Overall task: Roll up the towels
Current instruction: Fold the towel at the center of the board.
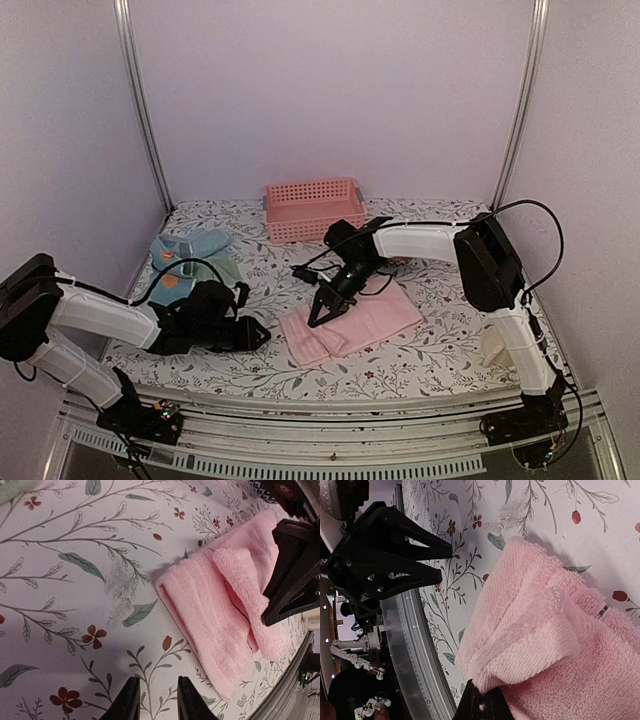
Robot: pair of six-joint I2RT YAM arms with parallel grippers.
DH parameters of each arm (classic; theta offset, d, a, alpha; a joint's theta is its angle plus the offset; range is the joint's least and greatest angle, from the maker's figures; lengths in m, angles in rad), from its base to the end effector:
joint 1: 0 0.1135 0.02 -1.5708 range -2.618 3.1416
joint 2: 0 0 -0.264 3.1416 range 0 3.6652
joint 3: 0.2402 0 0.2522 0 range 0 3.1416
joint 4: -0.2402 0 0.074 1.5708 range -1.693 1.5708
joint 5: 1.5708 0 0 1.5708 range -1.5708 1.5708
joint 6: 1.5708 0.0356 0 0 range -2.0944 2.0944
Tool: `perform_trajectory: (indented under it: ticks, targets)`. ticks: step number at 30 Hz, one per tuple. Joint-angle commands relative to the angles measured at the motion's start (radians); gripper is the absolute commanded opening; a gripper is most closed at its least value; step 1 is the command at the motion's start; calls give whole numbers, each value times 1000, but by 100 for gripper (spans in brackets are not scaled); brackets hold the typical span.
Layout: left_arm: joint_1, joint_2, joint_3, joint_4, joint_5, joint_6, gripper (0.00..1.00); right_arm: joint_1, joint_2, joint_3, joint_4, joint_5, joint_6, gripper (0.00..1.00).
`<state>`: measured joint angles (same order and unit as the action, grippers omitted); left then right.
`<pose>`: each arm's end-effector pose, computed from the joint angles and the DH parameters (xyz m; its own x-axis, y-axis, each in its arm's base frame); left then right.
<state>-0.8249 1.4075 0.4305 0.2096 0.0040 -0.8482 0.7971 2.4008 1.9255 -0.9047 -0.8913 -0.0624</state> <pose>0.1646 -0.1784 0.1284 -0.8640 -0.1702 -0.4739 0.1336 0.8299 -0.5417 0.3145 0.3615 0.1383 -0.6503 -0.7218 -0.2369 -0.5943 0.2892 0.7505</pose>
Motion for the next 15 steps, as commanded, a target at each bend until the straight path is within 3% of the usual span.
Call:
perform_trajectory:
  ticks: [1, 9, 15]
  targets:
    - [-28, 49, -15, 94, 53, -25, 24, 16, 27, 38, 35, -49, 39, 3]
    - [-54, 124, 20, 129, 87, -13, 8, 27, 8, 38, 40, -70, 51, 4]
    - [-55, 147, 23, 143, 91, -16, 6, 33, -6, 35, 49, -80, 61, 4]
